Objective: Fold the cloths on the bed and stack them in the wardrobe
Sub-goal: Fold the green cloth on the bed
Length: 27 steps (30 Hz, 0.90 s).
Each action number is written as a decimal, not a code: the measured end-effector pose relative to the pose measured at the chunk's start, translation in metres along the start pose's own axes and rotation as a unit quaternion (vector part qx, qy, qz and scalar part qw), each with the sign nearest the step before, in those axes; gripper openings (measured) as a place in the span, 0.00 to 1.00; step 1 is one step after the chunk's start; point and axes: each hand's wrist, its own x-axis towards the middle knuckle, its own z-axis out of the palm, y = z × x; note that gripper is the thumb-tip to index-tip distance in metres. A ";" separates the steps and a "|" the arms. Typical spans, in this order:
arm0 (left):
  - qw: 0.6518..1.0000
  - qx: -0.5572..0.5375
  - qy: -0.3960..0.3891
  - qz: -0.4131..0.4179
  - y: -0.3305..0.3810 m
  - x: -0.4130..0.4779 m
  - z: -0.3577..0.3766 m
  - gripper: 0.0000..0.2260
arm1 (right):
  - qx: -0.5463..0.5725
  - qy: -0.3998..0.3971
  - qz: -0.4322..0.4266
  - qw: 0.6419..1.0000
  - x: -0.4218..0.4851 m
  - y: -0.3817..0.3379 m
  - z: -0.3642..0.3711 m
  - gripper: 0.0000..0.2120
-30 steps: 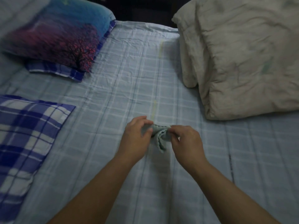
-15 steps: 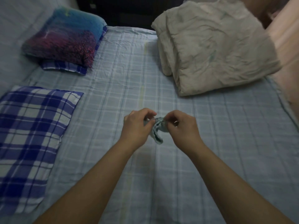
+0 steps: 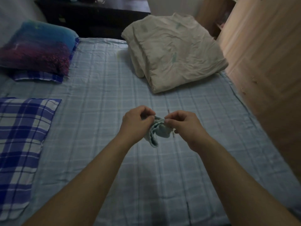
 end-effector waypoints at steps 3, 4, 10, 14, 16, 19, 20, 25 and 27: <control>1.000 -0.006 -0.007 0.005 0.018 -0.008 0.012 0.05 | 0.009 -0.001 0.003 1.000 -0.009 0.002 -0.018 0.02; 1.000 -0.007 -0.010 0.009 0.025 -0.011 0.018 0.05 | 0.014 -0.006 0.005 1.000 -0.013 0.003 -0.027 0.02; 0.999 0.014 -0.006 0.034 0.063 -0.026 0.067 0.05 | 0.020 -0.038 -0.024 0.999 -0.023 0.016 -0.090 0.03; 0.997 0.053 0.003 0.056 0.092 -0.041 0.118 0.04 | -0.019 -0.067 -0.055 0.996 -0.020 0.032 -0.138 0.07; 0.996 0.070 0.012 0.060 0.105 -0.048 0.144 0.03 | -0.052 -0.072 -0.075 0.993 -0.017 0.041 -0.159 0.05; 0.995 0.079 0.024 0.057 0.119 -0.056 0.180 0.03 | -0.098 -0.074 -0.106 0.987 -0.017 0.049 -0.191 0.03; 0.995 0.079 0.028 0.054 0.122 -0.058 0.186 0.03 | -0.100 -0.071 -0.110 0.986 -0.018 0.050 -0.197 0.04; 0.995 0.070 0.045 0.050 0.133 -0.072 0.213 0.03 | -0.104 -0.092 -0.128 0.982 -0.022 0.050 -0.225 0.04; 0.997 0.061 0.041 0.034 0.134 -0.074 0.218 0.04 | -0.109 -0.097 -0.140 0.979 -0.023 0.050 -0.231 0.04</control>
